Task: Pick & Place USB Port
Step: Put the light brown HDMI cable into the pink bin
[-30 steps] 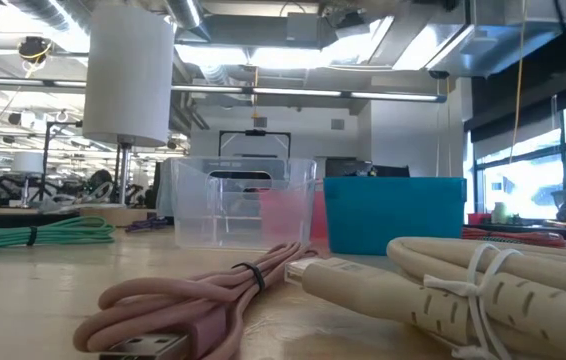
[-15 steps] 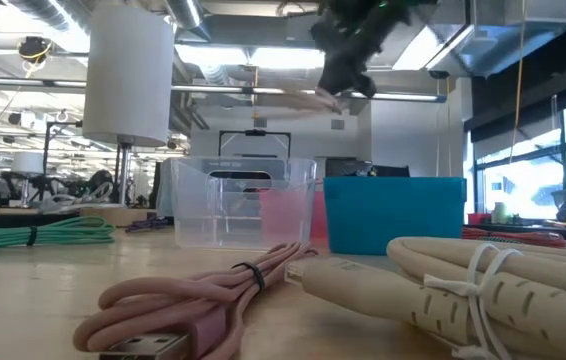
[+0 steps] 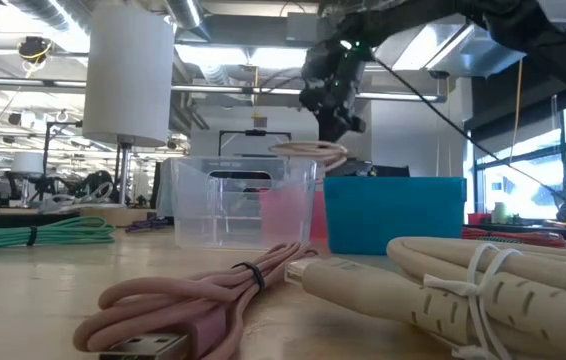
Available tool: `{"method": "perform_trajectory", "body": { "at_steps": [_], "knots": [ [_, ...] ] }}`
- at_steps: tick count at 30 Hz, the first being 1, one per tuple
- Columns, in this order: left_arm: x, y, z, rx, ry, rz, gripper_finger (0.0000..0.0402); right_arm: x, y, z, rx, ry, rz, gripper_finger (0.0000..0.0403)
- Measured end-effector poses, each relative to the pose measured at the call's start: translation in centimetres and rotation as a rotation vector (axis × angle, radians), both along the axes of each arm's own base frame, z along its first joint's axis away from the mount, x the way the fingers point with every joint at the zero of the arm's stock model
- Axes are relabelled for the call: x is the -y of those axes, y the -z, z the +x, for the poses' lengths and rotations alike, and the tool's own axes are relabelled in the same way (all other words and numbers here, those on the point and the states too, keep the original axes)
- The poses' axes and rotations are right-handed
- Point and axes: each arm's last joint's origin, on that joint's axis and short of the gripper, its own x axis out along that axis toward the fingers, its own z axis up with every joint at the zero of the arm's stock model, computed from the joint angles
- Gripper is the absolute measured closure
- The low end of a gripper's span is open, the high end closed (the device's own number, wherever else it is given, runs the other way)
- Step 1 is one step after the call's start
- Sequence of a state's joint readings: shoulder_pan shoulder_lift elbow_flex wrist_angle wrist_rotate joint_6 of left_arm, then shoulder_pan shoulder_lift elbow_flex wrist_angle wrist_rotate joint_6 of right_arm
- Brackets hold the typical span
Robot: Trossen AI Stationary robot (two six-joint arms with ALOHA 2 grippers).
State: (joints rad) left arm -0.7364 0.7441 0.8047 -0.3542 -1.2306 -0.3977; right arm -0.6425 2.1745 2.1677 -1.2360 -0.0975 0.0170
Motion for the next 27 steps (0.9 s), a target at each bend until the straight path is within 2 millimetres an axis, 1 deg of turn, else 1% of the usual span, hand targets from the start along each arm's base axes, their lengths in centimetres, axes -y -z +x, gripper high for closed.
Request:
{"method": "perform_trajectory", "body": {
  "at_steps": [6, 13, 15, 18, 21, 27],
  "knots": [
    [0.0, 0.0, 0.0, 0.0, 0.001, 0.0, 0.0258, 1.4, 2.9, 0.6, -0.045, -0.009, 0.025, 0.0394],
    [0.0, 0.0, 0.0, 0.003, 0.001, -0.006, 0.0258, 2.3, 6.7, 1.4, -0.111, -0.054, 0.063, 0.0394],
    [0.0, 0.0, 0.0, 0.005, 0.001, -0.009, 0.0258, 2.5, 7.3, 1.6, -0.11, -0.056, 0.062, 0.0394],
    [0.0, 0.0, 0.0, 0.013, 0.0, -0.025, 0.0258, 2.6, 7.5, 1.7, -0.106, -0.052, 0.059, 0.0393],
    [0.0, 0.0, 0.0, 0.013, 0.012, -0.033, 0.0258, 2.7, 7.6, 1.7, -0.104, -0.053, 0.057, 0.0365],
    [0.1, 0.0, 0.0, 0.012, 0.017, -0.034, 0.0258, 2.8, 7.5, 1.6, -0.105, -0.032, 0.06, 0.0277]
  ]
}}
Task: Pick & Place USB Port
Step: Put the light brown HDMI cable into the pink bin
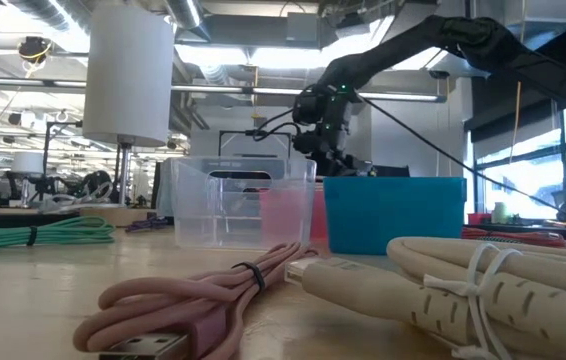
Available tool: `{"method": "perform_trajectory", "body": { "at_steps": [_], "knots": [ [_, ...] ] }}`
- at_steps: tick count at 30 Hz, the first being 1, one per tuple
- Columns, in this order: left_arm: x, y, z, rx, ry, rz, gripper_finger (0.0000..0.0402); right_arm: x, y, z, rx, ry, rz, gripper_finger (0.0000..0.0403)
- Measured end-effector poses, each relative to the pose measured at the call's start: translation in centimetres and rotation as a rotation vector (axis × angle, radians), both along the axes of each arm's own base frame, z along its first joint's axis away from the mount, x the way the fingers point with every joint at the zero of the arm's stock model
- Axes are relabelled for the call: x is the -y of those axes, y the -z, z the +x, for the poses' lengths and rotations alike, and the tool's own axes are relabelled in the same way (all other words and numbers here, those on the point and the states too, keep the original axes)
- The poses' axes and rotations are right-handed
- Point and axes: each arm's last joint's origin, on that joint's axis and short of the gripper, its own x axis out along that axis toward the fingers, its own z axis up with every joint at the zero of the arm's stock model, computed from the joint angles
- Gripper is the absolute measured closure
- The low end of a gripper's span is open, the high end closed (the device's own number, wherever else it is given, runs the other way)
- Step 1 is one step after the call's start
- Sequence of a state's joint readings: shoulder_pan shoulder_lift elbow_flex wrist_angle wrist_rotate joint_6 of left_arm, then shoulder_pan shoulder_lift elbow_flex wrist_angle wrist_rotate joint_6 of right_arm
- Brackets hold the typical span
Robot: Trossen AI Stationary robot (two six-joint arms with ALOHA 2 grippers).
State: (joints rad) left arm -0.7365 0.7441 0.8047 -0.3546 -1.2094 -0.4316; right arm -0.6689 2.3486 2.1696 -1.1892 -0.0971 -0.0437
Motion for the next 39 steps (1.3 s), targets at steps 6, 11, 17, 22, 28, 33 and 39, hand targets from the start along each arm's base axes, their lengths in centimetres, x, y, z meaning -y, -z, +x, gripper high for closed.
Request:
{"method": "perform_trajectory", "body": {
  "at_steps": [6, 11, 17, 22, 28, 33, 39],
  "knots": [
    [0.0, 0.0, 0.0, 0.0, 0.0, 0.0, 0.0258, 0.0, -0.4, -0.1, -0.022, 0.017, -0.022, 0.0229],
    [0.0, 0.0, 0.0, -0.003, 0.0, 0.002, 0.0258, 0.3, -2.4, -0.1, -0.016, 0.033, -0.095, 0.0224],
    [0.0, 0.1, 0.0, -0.005, 0.0, 0.005, 0.0258, -1.3, -6.3, -1.2, -0.043, 0.019, -0.095, 0.0223],
    [0.0, 0.1, 0.0, -0.026, 0.004, 0.043, 0.0258, -6.8, -11.4, -3.8, -0.066, -0.07, 0.01, 0.0223],
    [0.0, 0.1, 0.0, -0.049, 0.0, 0.092, 0.0258, -16.3, -17.9, -5.7, 0.192, -0.22, 0.129, 0.0235],
    [-0.1, 0.0, 0.0, -0.053, -0.012, 0.107, 0.0258, -25.3, -20.0, -8.3, 0.195, -0.238, 0.085, 0.0247],
    [-0.1, 0.0, -0.1, -0.061, -0.03, 0.13, 0.0258, -34.3, -17.9, -12.0, 0.173, -0.073, 0.095, 0.0251]
  ]
}}
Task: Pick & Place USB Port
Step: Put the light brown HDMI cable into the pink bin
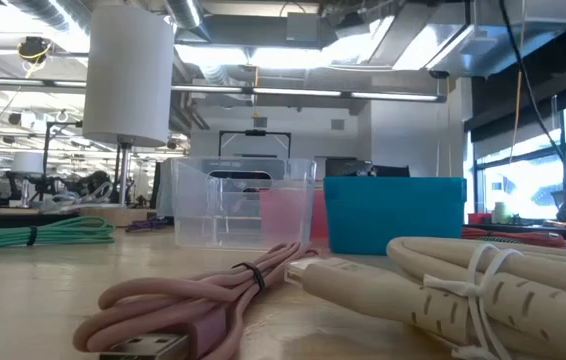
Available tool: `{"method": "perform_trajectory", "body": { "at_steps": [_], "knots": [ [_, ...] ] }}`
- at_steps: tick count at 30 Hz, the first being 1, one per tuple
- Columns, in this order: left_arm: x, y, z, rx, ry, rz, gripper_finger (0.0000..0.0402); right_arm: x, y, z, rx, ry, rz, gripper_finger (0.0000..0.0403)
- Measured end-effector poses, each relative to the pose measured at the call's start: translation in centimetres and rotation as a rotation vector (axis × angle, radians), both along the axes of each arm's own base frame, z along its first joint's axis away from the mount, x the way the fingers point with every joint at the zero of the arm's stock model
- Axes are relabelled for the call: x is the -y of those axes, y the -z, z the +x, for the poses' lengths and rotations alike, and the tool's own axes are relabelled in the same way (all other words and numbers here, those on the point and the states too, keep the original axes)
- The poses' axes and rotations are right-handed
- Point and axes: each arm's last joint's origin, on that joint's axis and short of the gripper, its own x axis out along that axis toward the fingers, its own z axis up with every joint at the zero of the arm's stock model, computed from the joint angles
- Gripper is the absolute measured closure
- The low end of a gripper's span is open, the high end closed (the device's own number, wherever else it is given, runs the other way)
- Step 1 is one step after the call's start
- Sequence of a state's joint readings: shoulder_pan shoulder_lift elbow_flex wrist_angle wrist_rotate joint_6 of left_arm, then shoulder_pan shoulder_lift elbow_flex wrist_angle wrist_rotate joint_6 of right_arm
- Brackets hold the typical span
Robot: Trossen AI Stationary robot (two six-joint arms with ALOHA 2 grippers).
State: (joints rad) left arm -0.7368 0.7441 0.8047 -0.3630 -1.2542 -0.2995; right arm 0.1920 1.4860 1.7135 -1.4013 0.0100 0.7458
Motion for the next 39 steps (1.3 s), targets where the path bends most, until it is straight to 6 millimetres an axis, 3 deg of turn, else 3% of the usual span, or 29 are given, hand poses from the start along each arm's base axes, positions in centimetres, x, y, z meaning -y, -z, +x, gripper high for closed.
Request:
{"method": "perform_trajectory", "body": {
  "at_steps": [3, 6, 12, 25, 29, 39],
  "knots": [
    [0.0, 0.0, 0.0, -0.006, -0.011, 0.017, 0.0258, -3.6, 2.2, -1.0, 0.016, 0.078, 0.07, 0.0251],
    [0.0, 0.0, 0.0, -0.015, -0.009, 0.033, 0.0258, -6.8, 5.1, -0.6, 0.043, 0.087, 0.125, 0.0251],
    [0.0, 0.0, 0.0, -0.013, -0.005, 0.026, 0.0258, -10.6, 10.6, 1.5, 0.096, -0.055, 0.224, 0.0251],
    [0.0, 0.0, 0.0, -0.011, 0.001, 0.02, 0.0258, -12.2, 18.5, 4.2, -0.074, -0.52, 0.008, 0.0251],
    [0.0, 0.0, 0.0, -0.011, 0.001, 0.02, 0.0258, -12.0, 20.0, 4.8, -0.114, -0.535, -0.012, 0.0251],
    [0.0, 0.0, 0.0, -0.014, 0.017, 0.016, 0.0258, -12.3, 21.6, 6.0, -0.089, -0.529, 0.002, 0.0251]
  ]
}}
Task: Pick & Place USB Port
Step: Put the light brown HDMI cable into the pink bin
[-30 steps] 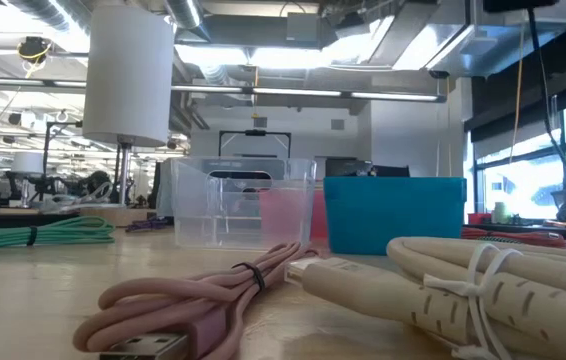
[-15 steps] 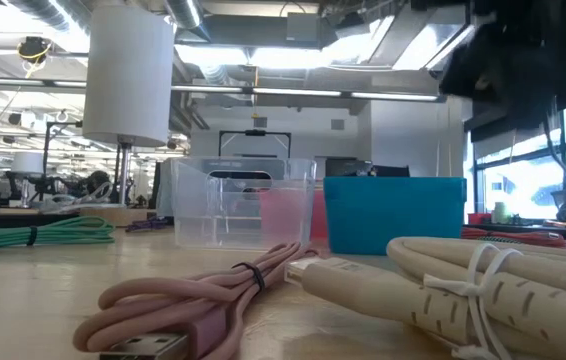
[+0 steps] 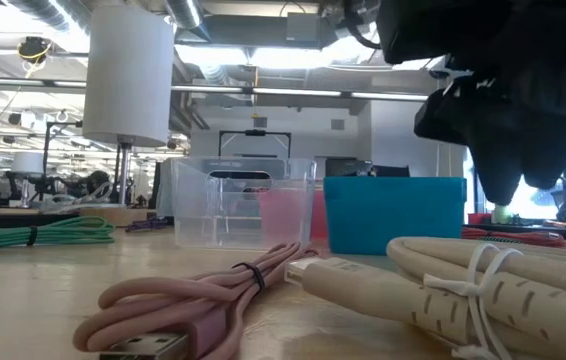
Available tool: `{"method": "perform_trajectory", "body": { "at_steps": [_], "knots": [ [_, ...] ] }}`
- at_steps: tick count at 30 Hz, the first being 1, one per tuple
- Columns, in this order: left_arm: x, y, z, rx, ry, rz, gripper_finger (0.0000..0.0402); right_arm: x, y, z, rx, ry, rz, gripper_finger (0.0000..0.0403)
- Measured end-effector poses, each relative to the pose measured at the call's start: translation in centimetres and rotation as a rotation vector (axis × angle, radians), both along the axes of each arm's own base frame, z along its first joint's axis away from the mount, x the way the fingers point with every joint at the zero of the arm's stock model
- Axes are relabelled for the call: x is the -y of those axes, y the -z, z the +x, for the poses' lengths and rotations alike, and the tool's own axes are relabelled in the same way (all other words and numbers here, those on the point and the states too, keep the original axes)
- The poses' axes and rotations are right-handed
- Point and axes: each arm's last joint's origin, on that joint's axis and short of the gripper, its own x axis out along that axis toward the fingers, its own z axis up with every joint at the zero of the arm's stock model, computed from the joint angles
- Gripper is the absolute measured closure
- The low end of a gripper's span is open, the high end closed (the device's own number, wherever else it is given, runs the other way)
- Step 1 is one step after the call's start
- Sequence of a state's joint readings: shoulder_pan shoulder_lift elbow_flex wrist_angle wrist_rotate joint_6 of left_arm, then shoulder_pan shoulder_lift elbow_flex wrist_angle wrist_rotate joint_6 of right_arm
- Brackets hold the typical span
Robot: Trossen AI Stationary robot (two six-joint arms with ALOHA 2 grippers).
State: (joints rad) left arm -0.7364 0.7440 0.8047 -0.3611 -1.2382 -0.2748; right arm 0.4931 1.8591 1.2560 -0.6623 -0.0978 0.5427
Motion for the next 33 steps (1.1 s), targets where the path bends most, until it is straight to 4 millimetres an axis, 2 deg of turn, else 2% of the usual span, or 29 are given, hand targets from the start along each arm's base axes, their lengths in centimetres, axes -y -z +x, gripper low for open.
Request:
{"method": "perform_trajectory", "body": {
  "at_steps": [11, 18, 21, 27, 30, 33],
  "knots": [
    [0.0, 0.0, 0.0, -0.003, 0.013, -0.003, 0.0258, -0.4, 2.7, 0.7, -0.041, 0.003, -0.022, 0.0251],
    [0.0, 0.0, 0.0, -0.011, 0.014, 0.012, 0.0258, -0.4, 3.7, 0.9, -0.057, 0.011, -0.046, 0.0254],
    [0.0, 0.0, 0.0, -0.012, 0.015, 0.012, 0.0258, -0.4, 3.7, 0.9, -0.055, 0.02, -0.05, 0.0278],
    [0.0, 0.0, 0.0, -0.013, 0.014, 0.014, 0.0258, -0.4, 3.6, 0.9, -0.08, 0.083, -0.017, 0.0381],
    [0.0, 0.0, 0.0, -0.013, 0.014, 0.015, 0.0258, -0.7, 3.1, 0.9, -0.094, 0.104, -0.026, 0.0382],
    [0.0, 0.0, 0.0, -0.015, 0.015, 0.018, 0.0258, -1.5, 1.5, 1.1, -0.086, 0.097, -0.079, 0.0382]
  ]
}}
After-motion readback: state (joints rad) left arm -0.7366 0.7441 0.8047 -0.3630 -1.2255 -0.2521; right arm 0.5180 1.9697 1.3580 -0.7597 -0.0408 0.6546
